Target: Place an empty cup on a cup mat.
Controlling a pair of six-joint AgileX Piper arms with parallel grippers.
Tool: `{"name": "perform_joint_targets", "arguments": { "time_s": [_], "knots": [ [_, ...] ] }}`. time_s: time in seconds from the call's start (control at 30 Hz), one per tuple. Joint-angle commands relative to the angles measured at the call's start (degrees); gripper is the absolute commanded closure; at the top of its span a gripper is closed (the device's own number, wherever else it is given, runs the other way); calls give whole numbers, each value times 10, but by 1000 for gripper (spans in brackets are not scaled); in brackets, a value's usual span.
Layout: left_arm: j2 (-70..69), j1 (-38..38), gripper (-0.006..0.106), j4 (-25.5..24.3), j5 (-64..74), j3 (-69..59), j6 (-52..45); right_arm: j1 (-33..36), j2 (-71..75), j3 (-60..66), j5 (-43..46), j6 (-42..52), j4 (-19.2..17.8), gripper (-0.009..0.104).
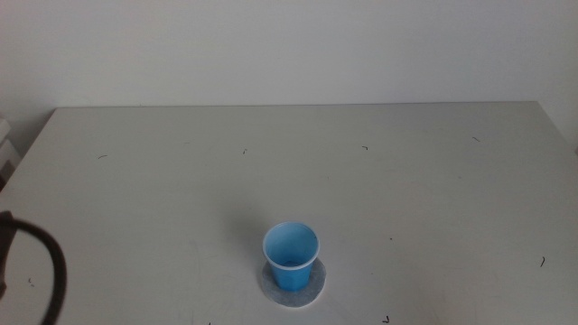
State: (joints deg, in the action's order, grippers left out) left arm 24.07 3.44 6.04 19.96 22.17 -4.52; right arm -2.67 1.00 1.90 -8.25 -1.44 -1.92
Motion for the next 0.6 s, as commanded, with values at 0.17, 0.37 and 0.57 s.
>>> {"name": "perform_joint_targets", "arguments": {
  "time_s": [0.17,0.37,0.57],
  "knots": [
    [-133,3,-5,7,-146,-150,-14,1,11,-7,45,5,-5,1],
    [-224,1,-5,16,-150,-236,-13,1,11,-7,45,5,-5,1],
    [-256,1,-5,8,-112,-236,-15,1,11,-7,45,5,-5,1]
  ]
}}
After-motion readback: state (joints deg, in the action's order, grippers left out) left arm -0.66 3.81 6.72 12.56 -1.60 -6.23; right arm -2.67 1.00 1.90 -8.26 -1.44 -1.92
